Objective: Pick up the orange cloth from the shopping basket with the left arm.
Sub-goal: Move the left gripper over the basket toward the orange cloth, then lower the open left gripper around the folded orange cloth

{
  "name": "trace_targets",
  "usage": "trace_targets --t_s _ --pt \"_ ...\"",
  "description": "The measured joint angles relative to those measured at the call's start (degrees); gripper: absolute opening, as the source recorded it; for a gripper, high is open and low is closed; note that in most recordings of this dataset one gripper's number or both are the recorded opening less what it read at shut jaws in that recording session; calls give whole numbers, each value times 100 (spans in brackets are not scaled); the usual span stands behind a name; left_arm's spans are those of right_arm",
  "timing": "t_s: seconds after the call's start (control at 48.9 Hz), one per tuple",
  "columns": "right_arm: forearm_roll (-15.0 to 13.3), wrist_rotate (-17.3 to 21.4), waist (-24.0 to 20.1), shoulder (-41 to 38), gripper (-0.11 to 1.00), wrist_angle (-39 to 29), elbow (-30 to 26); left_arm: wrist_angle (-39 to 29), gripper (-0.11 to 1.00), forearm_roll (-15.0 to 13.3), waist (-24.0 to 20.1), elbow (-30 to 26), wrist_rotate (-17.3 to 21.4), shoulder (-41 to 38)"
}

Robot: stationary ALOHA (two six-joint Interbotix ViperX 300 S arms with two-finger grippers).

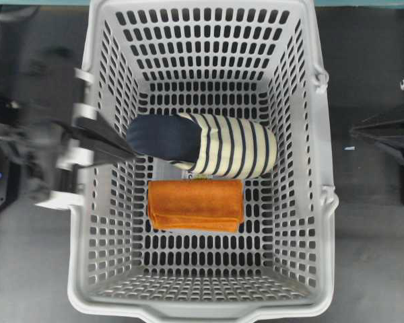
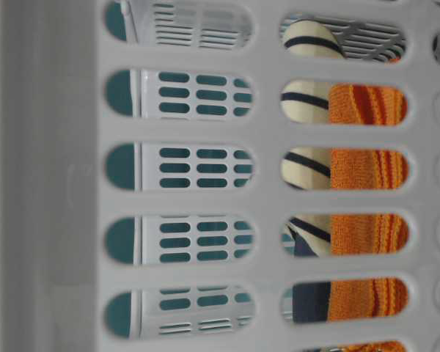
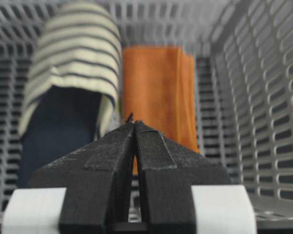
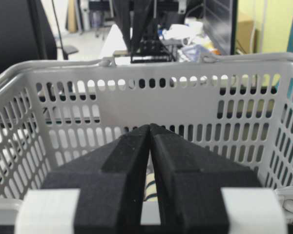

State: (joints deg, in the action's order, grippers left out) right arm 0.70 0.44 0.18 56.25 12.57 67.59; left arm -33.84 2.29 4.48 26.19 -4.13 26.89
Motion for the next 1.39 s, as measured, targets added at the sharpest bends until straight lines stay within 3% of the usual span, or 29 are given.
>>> trace_targets --t_s 0.307,0.491,0.593,0.757,0.839,0.921,1.085,1.166,1.228,1.391 --pt "0 9 0 0 0 -9 0 -1230 0 0 88 -1248 18 -1521" --pt "9 264 0 0 3 -26 0 -1389 0 9 114 -1556 -26 -1881" --pt "9 413 0 9 24 -53 0 -1389 0 9 123 -1608 -62 -1969" --pt "9 457 0 18 72 -53 0 -1406 0 0 149 -1688 -167 -2109" --pt "18 448 0 18 78 -53 0 -1424 2 0 158 -1758 -281 -2276" --pt "9 448 9 26 75 -62 0 -1433 17 9 167 -1854 -387 -2461" --pt "9 448 26 26 75 -105 0 -1494 66 9 193 -2030 -545 -2848" --pt "9 439 44 35 75 -105 0 -1547 84 9 237 -2109 -545 -3015" --pt "18 448 53 35 75 -105 0 -1600 90 9 272 -2162 -519 -3138" --pt "18 448 53 62 74 -105 0 -1670 88 9 352 -2197 -448 -3437"
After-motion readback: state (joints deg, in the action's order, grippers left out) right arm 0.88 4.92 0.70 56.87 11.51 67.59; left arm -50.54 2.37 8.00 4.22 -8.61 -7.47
